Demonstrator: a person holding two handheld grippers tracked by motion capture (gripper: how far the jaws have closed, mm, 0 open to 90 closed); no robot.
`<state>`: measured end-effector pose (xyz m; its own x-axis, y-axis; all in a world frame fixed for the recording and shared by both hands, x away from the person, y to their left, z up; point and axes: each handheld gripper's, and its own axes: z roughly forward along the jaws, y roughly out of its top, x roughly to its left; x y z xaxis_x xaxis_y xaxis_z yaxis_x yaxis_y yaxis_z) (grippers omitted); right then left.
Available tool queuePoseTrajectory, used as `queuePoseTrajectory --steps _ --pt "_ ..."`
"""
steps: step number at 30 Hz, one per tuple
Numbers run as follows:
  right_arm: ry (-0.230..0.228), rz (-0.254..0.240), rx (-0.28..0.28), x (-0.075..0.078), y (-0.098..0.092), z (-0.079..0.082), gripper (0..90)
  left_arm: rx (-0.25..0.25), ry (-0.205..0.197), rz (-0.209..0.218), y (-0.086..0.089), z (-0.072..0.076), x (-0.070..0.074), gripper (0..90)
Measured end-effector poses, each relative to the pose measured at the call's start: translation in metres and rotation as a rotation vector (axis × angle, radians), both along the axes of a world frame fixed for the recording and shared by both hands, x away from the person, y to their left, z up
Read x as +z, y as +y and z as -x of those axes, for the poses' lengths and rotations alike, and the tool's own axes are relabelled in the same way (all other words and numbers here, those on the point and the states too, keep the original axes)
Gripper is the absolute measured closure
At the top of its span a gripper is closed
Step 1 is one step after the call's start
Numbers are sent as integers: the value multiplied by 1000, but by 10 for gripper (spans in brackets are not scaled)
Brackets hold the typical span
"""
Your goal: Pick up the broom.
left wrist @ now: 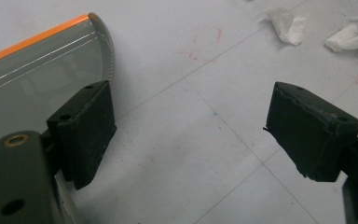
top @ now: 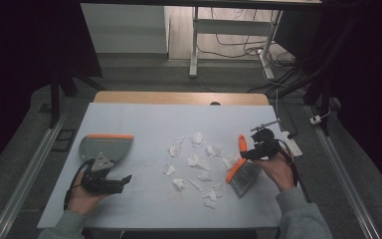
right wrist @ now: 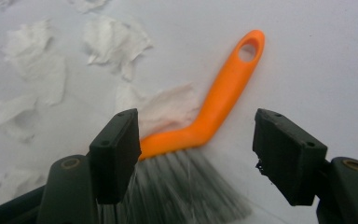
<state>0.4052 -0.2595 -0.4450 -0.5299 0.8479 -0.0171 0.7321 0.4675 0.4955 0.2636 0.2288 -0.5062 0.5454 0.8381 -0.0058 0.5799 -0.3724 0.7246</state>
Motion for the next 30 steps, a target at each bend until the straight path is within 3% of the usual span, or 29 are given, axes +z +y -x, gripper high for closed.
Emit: queuePoseTrajectory --steps 4,5,14,18,23,30 --pt "54 43 -44 -6 5 -15 335 0 -4 2 1 1 1 164" --pt "94 62 -83 -12 7 -24 342 0 -5 4 2 1 1 164" --pt "210 87 -194 -28 7 -42 408 -8 -7 10 3 1 1 164" --pt "235 70 -223 -31 10 -42 429 -14 -8 9 3 2 1 164" --pt "264 97 -254 -36 15 -42 474 -13 -9 12 3 2 2 164" --pt "310 78 -308 -42 20 -44 583 -9 -11 13 4 3 2 164"
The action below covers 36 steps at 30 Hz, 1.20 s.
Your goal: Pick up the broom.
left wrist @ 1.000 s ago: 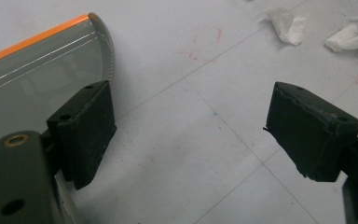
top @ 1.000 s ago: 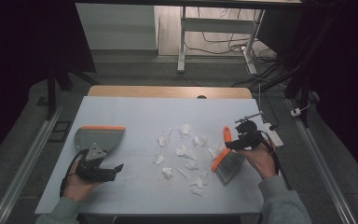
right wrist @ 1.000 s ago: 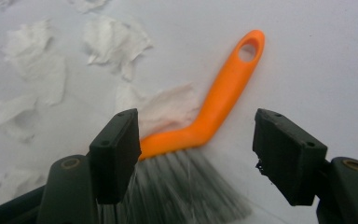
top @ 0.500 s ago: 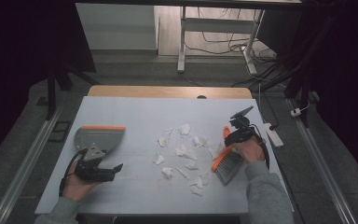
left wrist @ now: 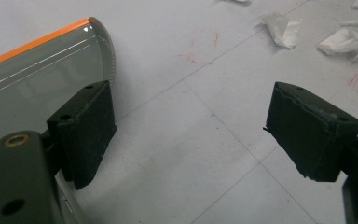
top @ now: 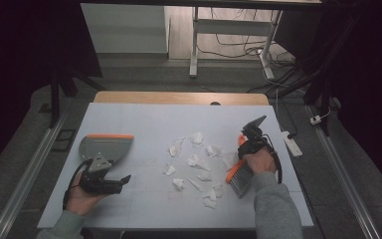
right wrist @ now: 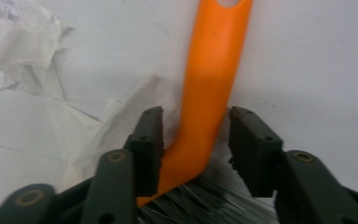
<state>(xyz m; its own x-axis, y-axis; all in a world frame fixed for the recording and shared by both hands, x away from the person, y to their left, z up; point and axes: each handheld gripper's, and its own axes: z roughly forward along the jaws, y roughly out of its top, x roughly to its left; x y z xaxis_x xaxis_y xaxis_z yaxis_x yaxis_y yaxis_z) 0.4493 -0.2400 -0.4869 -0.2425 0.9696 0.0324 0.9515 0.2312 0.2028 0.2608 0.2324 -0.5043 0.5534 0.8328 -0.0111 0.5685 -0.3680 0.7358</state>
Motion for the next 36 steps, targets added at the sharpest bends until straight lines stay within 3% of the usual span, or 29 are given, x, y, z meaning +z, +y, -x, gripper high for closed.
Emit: queuePoseTrajectory --steps 7,14,20,24,25,26,28,36 --pt "-21 84 -61 -2 10 1 663 -2 -2 -4 -1 1 0 164" --pt "-26 86 -67 -2 12 2 704 3 -5 1 2 1 0 164" --pt "-19 73 -19 4 -1 3 706 10 -6 7 4 1 0 165" --pt "-35 -11 9 14 -22 9 707 13 -6 2 2 0 0 165" --pt "-35 -11 9 14 -22 9 707 13 -6 2 2 0 0 165" --pt "-57 -67 22 20 -31 14 707 12 -7 -4 2 0 0 165" --pt "-71 -122 42 27 -37 20 707 16 -9 -8 1 0 0 165" --pt "-213 -320 114 53 -53 44 707 37 -12 -5 0 -1 1 165"
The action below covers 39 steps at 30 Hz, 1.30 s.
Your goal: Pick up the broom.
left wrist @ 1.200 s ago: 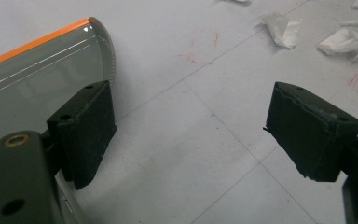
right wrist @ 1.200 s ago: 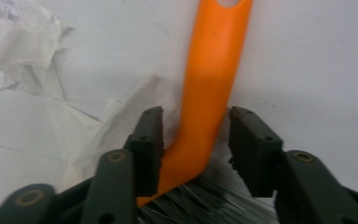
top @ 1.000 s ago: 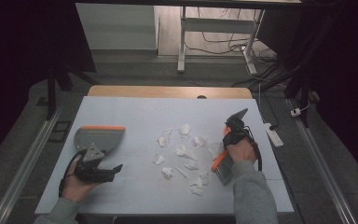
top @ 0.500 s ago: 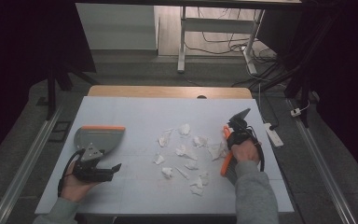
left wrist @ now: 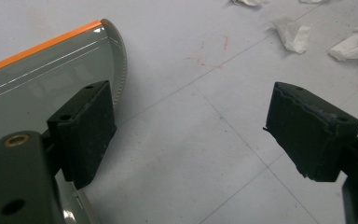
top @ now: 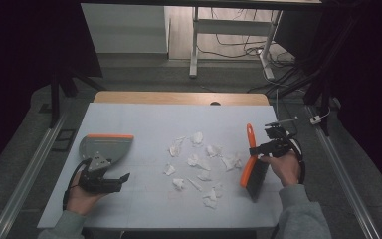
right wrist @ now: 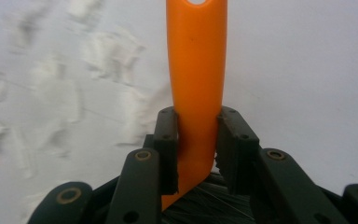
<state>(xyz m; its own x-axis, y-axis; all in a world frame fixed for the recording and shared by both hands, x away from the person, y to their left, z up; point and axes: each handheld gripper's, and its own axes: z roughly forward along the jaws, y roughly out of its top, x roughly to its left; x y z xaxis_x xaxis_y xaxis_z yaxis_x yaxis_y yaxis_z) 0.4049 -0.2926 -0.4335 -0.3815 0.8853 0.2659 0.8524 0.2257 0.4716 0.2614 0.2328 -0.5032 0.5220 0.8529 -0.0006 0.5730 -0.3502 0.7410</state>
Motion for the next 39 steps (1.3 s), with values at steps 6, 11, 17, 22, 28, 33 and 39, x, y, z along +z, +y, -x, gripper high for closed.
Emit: queuePoseTrajectory --steps 6,11,17,22,28,33,39 --pt "-83 -124 25 8 -15 12 708 2 -3 -3 -3 -1 0 167" --pt "-143 -193 60 11 -14 19 707 -1 -4 -7 -5 -2 -1 168" --pt "-192 -266 103 15 -5 21 708 -12 -4 -9 -11 -5 -2 169" --pt "-227 -311 139 18 6 19 708 -15 -1 4 -14 -8 -2 171" --pt "-261 -345 162 20 19 16 707 -26 -18 28 -21 -9 1 180" --pt "-288 -395 165 18 27 13 707 -42 -40 44 -33 -10 6 182" --pt "-317 -445 171 15 37 13 707 -69 -57 49 -46 -11 12 183"
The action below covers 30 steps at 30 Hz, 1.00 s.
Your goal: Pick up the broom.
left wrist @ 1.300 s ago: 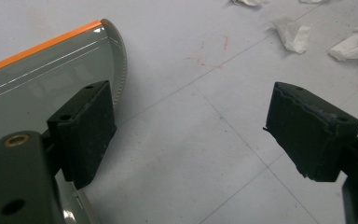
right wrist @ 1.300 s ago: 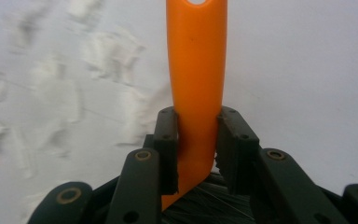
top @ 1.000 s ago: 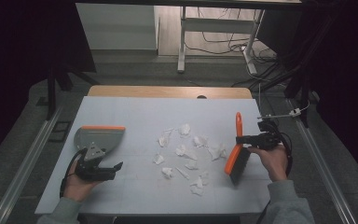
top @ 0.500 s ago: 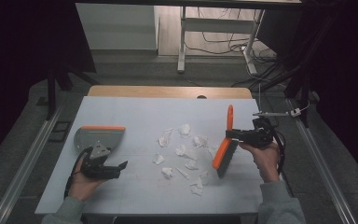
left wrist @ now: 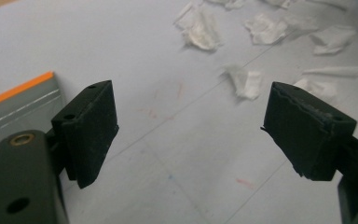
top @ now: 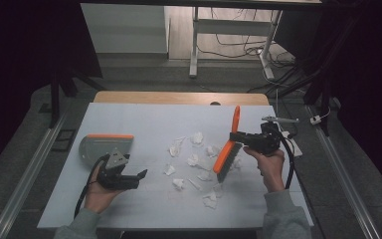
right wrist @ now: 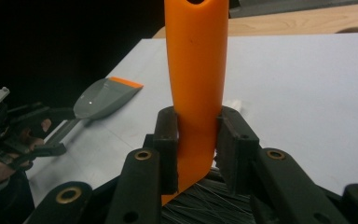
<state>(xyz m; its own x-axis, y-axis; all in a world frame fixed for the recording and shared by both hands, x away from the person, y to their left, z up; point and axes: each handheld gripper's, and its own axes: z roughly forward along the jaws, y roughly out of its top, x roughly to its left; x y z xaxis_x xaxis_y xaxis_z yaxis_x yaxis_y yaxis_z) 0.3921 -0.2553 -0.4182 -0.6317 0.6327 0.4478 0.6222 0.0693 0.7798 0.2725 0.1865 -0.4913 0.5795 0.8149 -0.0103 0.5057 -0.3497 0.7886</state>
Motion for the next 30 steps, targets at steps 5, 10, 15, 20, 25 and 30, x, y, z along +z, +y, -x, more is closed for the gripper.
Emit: queuePoseTrajectory --steps 5,10,15,20,25,30 --pt "-18 -20 5 -2 11 2 706 -53 -53 -23 -30 1 15 184" --pt "-30 -35 8 -2 20 3 707 -132 -67 -11 -63 -2 21 186" --pt "-29 -42 14 -6 28 4 706 -191 -72 -13 -89 -4 21 189" --pt "-42 -63 5 -7 37 8 706 -263 -83 -12 -119 -3 22 195" --pt "-47 -84 -29 -12 43 15 706 -287 -92 12 -140 -7 18 211" --pt "-42 -91 -52 -16 47 19 706 -276 -90 31 -150 -14 8 251"
